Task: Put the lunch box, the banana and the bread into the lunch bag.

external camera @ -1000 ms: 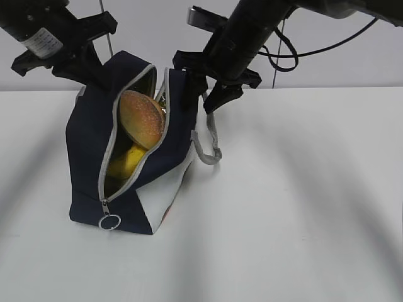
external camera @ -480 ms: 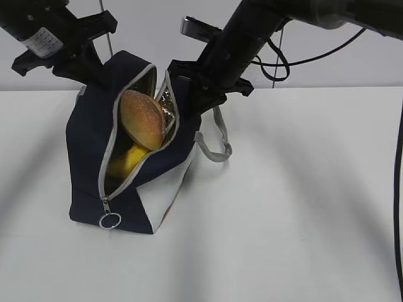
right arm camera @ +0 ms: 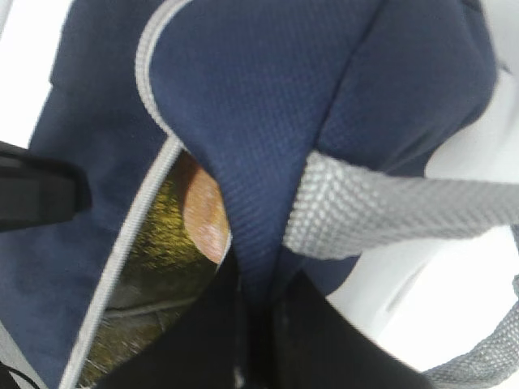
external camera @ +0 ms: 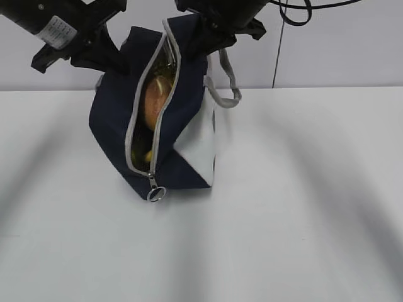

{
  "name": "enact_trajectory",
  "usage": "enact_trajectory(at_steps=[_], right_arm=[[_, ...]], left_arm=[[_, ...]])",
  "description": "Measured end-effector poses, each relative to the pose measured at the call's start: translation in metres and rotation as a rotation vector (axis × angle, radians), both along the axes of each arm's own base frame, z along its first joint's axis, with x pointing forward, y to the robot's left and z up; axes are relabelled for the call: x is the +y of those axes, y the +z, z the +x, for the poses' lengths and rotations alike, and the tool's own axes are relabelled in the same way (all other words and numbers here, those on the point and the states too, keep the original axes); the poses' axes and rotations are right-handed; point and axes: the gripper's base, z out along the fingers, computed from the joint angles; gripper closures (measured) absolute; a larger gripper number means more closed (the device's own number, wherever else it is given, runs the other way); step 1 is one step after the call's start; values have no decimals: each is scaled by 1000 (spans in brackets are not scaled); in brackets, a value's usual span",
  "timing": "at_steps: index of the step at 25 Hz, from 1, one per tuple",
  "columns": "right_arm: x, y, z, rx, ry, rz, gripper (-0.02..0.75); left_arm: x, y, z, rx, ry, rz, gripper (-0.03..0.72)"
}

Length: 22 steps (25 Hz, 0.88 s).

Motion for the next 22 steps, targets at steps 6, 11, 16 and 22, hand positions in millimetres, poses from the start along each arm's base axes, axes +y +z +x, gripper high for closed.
enact_trajectory(at_steps=[6, 11, 16, 22], right_arm=[[-4, -1, 1, -2, -14, -31, 750], [-9, -3, 3, -13, -31, -83, 750], [-9, -3, 3, -15, -34, -90, 750], [-10, -6, 4, -12, -37, -103, 750]], left_arm=[[-10, 2, 0, -18, -2, -31, 691], [-14, 3, 2, -51, 11, -40, 691], [-16, -1, 7, -61, 26, -46, 691], [-19, -12, 13, -36, 39, -68, 691]])
